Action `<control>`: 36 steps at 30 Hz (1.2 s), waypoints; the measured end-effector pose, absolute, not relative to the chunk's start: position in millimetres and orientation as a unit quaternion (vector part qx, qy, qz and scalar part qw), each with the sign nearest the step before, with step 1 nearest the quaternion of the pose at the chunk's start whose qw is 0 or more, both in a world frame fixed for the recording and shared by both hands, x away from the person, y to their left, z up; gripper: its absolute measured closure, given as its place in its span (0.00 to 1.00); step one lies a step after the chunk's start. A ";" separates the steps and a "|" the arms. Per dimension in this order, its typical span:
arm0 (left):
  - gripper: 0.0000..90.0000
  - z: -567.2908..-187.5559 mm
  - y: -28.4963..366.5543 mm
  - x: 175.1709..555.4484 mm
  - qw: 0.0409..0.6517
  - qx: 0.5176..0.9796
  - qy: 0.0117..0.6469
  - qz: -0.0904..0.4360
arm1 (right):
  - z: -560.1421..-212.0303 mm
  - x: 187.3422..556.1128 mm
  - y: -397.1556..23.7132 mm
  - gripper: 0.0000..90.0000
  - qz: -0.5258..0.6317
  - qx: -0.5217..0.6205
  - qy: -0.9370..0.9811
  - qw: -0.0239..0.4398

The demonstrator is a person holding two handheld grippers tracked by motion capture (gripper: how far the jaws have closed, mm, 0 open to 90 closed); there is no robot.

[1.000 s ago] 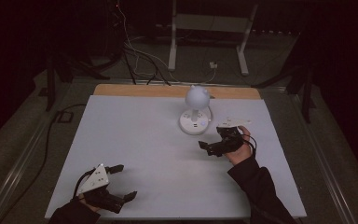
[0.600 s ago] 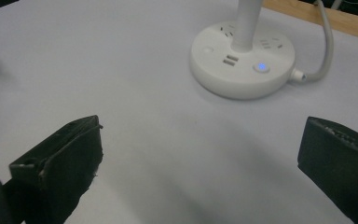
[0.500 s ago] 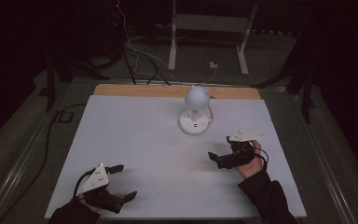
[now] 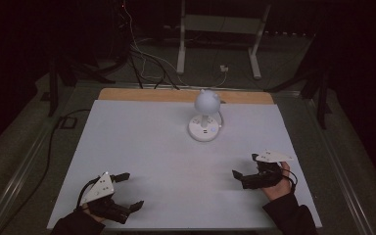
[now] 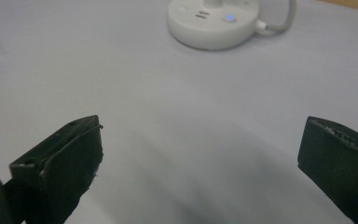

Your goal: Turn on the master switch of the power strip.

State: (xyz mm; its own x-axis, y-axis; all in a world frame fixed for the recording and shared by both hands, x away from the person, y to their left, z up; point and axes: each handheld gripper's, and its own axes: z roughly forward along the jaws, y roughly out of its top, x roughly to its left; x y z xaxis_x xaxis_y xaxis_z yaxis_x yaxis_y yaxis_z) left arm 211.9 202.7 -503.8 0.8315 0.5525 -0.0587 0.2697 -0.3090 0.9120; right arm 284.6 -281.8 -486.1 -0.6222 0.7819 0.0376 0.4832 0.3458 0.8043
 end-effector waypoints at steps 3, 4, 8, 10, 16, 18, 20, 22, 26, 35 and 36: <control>0.00 -503.8 202.7 211.8 0.528 0.798 0.258 0.134 | -489.2 279.6 -289.3 0.00 0.409 0.402 0.798 0.186; 0.00 -503.8 202.7 211.7 0.528 0.798 0.257 0.134 | -490.5 277.7 -291.9 0.00 0.407 0.404 0.798 0.186; 0.00 -503.7 202.5 211.7 0.529 0.798 0.257 0.134 | -495.9 270.2 -300.4 0.00 0.403 0.406 0.797 0.193; 0.00 -503.7 202.4 211.6 0.529 0.798 0.258 0.134 | -498.5 267.1 -304.1 0.00 0.400 0.406 0.798 0.196; 0.00 -503.6 202.4 211.4 0.528 0.798 0.257 0.134 | -505.7 258.8 -312.8 0.00 0.384 0.413 0.803 0.192; 0.00 -503.5 202.4 211.2 0.528 0.798 0.257 0.134 | -508.1 256.1 -316.0 0.00 0.379 0.420 0.802 0.191; 0.00 -503.4 202.5 211.4 0.528 0.798 0.257 0.135 | -510.5 253.2 -319.6 0.00 0.374 0.425 0.802 0.190; 0.00 -503.5 202.5 211.4 0.528 0.798 0.257 0.134 | -513.1 250.9 -323.4 0.00 0.366 0.428 0.804 0.191; 0.00 -503.6 202.5 211.4 0.528 0.798 0.258 0.134 | -518.6 246.9 -332.6 0.00 0.357 0.436 0.805 0.185; 0.00 -504.1 202.4 212.0 0.528 0.798 0.258 0.132 | -527.6 245.4 -340.5 0.00 0.342 0.445 0.807 0.185; 0.00 -504.1 202.5 212.0 0.528 0.798 0.258 0.132 | -527.3 245.5 -339.0 0.00 0.339 0.443 0.809 0.187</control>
